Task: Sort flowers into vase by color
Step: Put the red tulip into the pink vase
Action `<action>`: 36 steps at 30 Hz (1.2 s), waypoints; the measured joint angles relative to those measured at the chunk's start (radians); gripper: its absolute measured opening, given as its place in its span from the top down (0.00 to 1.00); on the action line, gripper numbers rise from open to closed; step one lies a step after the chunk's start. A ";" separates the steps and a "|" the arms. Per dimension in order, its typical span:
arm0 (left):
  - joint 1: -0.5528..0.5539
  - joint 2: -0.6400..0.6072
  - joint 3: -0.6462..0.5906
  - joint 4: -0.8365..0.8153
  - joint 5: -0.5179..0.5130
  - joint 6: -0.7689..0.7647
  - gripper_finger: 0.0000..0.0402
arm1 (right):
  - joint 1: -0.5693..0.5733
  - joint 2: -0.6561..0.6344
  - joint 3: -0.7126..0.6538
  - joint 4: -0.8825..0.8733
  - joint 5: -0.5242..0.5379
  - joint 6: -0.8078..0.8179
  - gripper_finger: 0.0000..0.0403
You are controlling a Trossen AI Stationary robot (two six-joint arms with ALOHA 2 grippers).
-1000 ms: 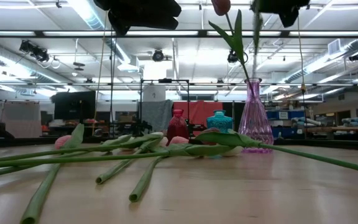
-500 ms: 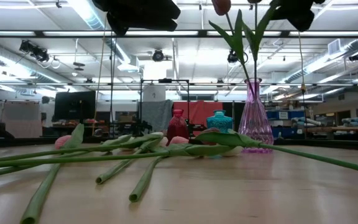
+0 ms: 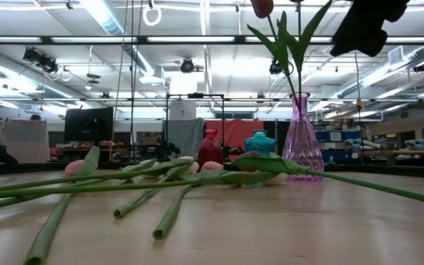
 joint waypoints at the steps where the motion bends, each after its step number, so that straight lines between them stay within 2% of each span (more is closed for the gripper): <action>1: -0.004 -0.001 -0.011 -0.004 -0.001 -0.001 0.58 | 0.015 0.018 -0.003 0.012 -0.002 0.010 0.61; 6: -0.021 -0.009 -0.088 0.021 -0.040 -0.052 0.58 | 0.092 0.103 -0.026 0.065 -0.015 0.086 0.61; 11: -0.021 -0.009 -0.177 0.160 -0.043 -0.117 0.58 | 0.172 0.206 -0.046 0.137 -0.004 0.169 0.61; 17: -0.021 -0.009 -0.254 0.310 -0.046 -0.280 0.58 | 0.243 0.348 -0.046 0.247 0.144 0.237 0.61; 26: -0.020 -0.008 -0.273 0.324 -0.049 -0.387 0.58 | 0.251 0.516 -0.046 0.361 0.221 0.241 0.62; 31: -0.020 -0.008 -0.273 0.323 -0.049 -0.396 0.58 | 0.236 0.592 -0.046 0.391 0.211 0.273 0.62; 36: -0.019 -0.007 -0.273 0.322 -0.056 -0.396 0.58 | 0.225 0.694 -0.046 0.515 0.159 0.264 0.62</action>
